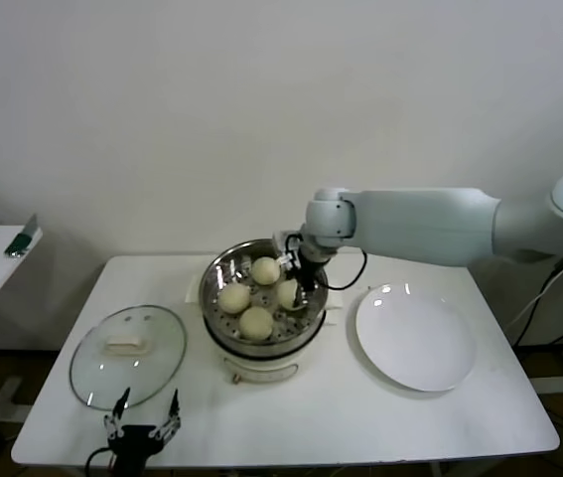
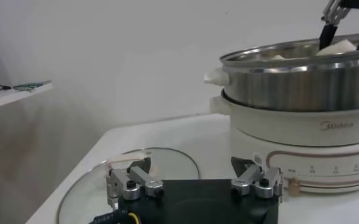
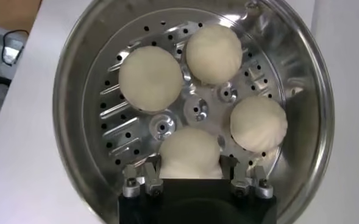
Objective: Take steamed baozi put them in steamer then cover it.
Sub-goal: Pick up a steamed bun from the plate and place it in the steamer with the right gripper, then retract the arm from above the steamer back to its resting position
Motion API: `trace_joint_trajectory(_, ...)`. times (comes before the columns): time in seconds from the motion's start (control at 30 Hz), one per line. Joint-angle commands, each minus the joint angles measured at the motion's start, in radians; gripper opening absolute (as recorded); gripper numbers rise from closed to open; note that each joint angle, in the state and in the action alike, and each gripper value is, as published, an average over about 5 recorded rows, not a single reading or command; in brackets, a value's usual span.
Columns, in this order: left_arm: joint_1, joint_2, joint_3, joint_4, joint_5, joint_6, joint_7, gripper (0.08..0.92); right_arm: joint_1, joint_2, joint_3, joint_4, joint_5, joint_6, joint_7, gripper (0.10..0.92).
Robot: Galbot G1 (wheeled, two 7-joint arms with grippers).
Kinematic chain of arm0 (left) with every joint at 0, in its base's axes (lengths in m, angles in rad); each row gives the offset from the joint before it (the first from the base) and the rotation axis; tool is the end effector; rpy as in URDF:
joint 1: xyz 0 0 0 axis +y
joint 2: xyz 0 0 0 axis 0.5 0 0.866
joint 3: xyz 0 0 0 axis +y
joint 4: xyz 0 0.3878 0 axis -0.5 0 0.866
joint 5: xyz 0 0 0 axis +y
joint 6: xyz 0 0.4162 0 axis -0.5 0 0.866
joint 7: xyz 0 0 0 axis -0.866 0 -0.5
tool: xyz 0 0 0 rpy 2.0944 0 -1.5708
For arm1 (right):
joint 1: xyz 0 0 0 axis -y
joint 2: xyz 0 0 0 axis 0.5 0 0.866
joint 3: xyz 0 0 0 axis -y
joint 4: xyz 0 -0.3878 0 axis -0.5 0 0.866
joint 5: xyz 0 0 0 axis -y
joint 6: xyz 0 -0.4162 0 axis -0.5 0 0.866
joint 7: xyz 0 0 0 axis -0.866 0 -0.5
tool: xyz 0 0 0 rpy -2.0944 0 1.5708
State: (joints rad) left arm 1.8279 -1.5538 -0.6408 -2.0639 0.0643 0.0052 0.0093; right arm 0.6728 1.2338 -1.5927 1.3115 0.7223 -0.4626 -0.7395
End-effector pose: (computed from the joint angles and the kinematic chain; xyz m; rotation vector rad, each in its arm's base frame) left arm 0.1249 0.0461 -0.3912 0.0951 -2.8378 -0.2090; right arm 0.6050 0.1610 -0.1201 1.4207 -1.3931 1.4666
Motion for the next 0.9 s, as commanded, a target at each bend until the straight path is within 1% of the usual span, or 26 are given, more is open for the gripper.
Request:
trace_joint_trajectory(0.03,0.0,0.0,0.001,-0.001,-0.001,0.0,0.0,0.823,-0.041,0.017,0.01,-0.018,-0.021,-0.016,0.024,0.65)
trace_joint_trajectory(0.13,0.0,0.001,0.001,-0.003,-0.001,0.005,-0.001,0.823,-0.038,0.014,0.013,-0.021,-0.017,-0.004,0.014,0.692)
trace_joint_trajectory(0.3,0.001,0.002,0.003,-0.015,-0.011,0.015,-0.008,0.823,-0.007,-0.02,0.037,-0.011,0.028,0.036,-0.029,0.804)
trace_joint_trajectory(0.43,0.003,0.007,0.008,-0.028,-0.027,0.017,-0.025,0.823,0.036,-0.106,0.101,0.004,0.073,0.067,-0.068,0.821)
trace_joint_trajectory(0.5,0.001,0.01,0.011,-0.032,-0.029,0.019,-0.03,0.823,0.047,-0.162,0.15,0.013,0.097,0.059,-0.06,0.822)
trace_joint_trajectory(0.6,-0.013,0.012,0.01,-0.034,-0.015,0.023,-0.031,0.823,0.009,-0.264,0.271,0.041,0.165,0.009,0.048,0.823)
trace_joint_trajectory(0.7,-0.024,0.019,0.011,-0.041,-0.029,0.052,-0.038,0.823,-0.111,-0.359,0.458,0.063,0.207,0.022,0.261,0.823)
trace_joint_trajectory(0.77,-0.032,0.03,0.013,-0.046,-0.053,0.067,-0.045,0.823,-0.225,-0.418,0.603,0.07,0.178,0.065,0.392,0.823)
trace_joint_trajectory(0.9,-0.067,0.051,0.008,-0.044,-0.063,0.052,-0.062,0.823,-0.467,-0.528,0.907,0.096,0.111,0.123,0.536,0.823)
